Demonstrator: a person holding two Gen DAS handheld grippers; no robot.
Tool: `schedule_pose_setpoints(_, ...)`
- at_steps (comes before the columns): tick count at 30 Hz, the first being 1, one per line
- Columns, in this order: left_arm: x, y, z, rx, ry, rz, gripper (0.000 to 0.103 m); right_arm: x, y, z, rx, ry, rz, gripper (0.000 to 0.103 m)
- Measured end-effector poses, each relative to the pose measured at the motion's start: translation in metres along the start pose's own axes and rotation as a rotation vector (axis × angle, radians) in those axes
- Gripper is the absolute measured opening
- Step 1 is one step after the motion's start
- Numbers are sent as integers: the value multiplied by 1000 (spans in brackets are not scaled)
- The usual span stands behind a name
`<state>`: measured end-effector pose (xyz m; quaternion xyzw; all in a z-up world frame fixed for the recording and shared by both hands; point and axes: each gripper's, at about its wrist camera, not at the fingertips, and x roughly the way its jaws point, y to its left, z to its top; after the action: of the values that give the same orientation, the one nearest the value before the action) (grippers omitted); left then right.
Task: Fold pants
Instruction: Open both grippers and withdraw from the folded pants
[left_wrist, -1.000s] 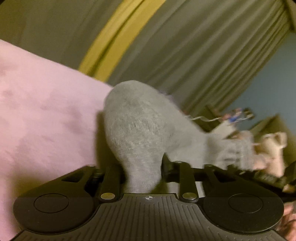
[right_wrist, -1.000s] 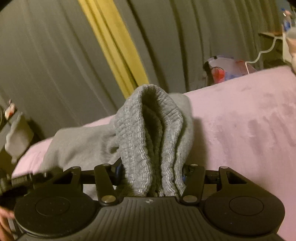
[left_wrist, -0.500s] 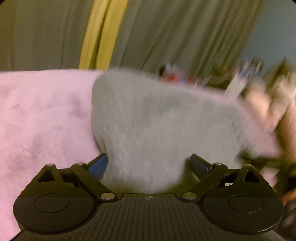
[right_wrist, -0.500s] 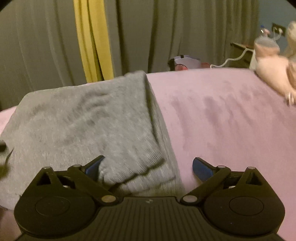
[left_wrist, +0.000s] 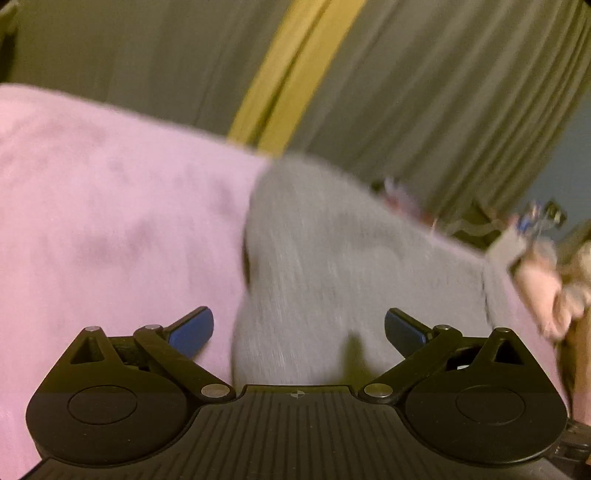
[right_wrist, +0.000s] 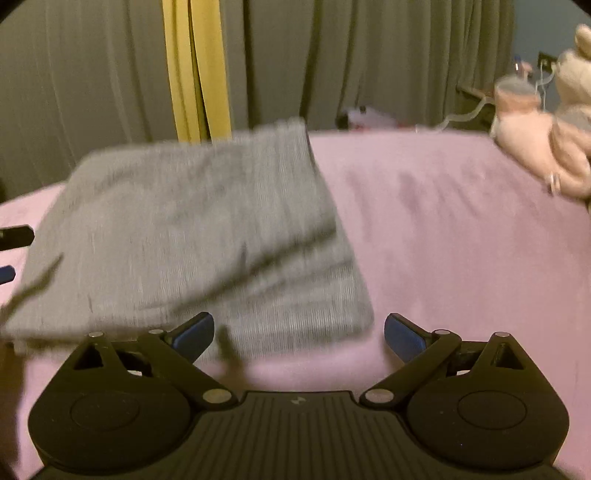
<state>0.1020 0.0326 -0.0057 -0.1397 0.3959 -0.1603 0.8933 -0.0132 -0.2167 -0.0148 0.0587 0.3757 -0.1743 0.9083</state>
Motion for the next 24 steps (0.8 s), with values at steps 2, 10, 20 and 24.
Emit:
schedule_pose_setpoints(2, 14, -10, -8, 68, 74, 168, 103, 4, -1, -3, 43, 69, -5, 99)
schedule_pose_setpoints(10, -19, -43, -38, 111, -55, 333, 103, -4, 26, -22, -78, 55, -91, 99)
schedule_pose_setpoints(20, -16, -52, -54, 60, 92, 238, 103, -1, 65, -33, -324, 65, -37, 99)
schedule_pose_setpoints(24, -15, -62, -63, 118, 108, 230, 103, -2, 65, -33, -300, 65, -25, 99)
